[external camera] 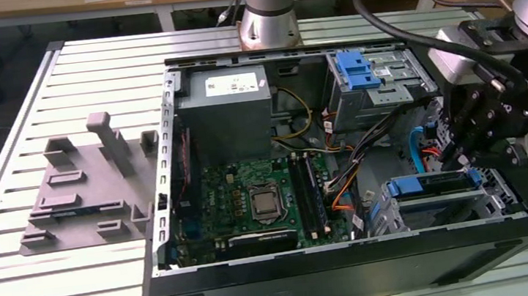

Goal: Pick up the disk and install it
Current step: 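Insert the first disk wire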

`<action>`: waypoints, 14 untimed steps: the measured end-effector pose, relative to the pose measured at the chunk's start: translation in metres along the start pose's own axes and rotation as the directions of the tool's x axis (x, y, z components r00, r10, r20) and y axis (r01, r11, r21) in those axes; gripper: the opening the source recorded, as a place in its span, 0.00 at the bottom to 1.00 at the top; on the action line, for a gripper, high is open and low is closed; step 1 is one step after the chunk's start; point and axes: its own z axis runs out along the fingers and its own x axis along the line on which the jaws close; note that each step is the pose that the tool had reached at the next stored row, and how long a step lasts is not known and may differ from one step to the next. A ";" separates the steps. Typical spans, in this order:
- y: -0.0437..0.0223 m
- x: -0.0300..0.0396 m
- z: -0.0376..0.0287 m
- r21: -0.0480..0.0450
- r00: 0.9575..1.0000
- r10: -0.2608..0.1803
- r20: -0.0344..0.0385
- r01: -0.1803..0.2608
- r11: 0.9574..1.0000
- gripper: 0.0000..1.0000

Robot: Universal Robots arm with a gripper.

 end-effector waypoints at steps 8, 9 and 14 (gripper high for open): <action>-0.0007 -0.0003 0.0020 0.000 1.000 0.018 0.000 -0.018 1.000 0.16; -0.0013 -0.0004 0.0027 0.000 1.000 0.023 0.000 -0.023 1.000 0.16; -0.0028 -0.0003 0.0059 0.000 1.000 0.025 0.000 -0.025 1.000 0.16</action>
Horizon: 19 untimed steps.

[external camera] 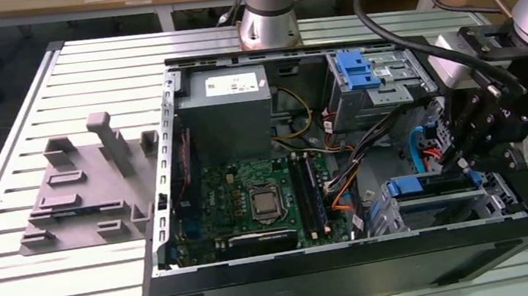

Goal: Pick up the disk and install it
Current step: 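Insert the first disk wire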

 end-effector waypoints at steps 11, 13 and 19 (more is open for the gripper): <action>-0.0003 0.0015 0.0029 0.000 1.000 0.007 0.000 -0.007 1.000 0.16; -0.0004 0.0018 0.0034 0.000 1.000 0.008 0.000 -0.008 1.000 0.16; -0.0006 0.0027 0.0041 0.000 1.000 0.011 0.000 -0.011 1.000 0.16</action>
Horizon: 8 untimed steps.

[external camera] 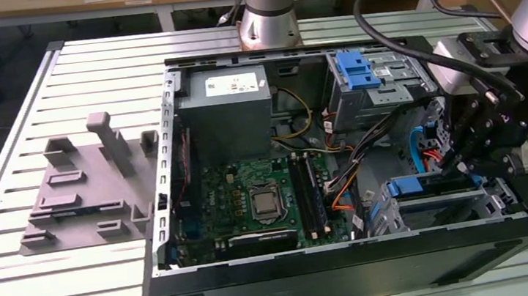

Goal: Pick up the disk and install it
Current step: 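Insert the first disk wire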

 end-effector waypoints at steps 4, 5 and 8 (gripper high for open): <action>-0.0007 0.0004 0.0001 0.000 1.000 0.001 0.000 -0.001 1.000 0.16; -0.0007 0.0005 0.0001 0.000 1.000 0.001 0.000 -0.001 1.000 0.16; -0.0010 0.0007 0.0003 0.000 1.000 0.001 0.000 -0.001 1.000 0.16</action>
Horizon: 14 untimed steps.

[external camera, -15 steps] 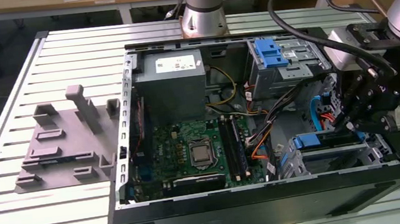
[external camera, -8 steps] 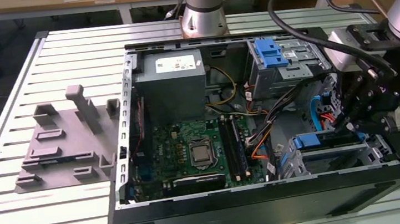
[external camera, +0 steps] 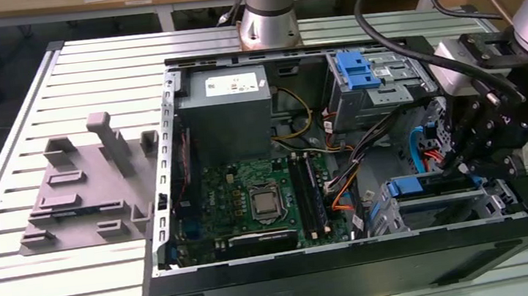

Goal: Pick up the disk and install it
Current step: 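Insert the first disk wire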

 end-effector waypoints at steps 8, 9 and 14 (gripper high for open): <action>-0.0002 0.0005 0.0015 0.000 1.000 0.000 -0.001 0.000 1.000 0.16; -0.0002 0.0006 0.0021 0.000 1.000 0.001 0.000 -0.001 1.000 0.16; -0.0008 0.0007 0.0043 0.000 1.000 0.001 -0.001 -0.001 1.000 0.16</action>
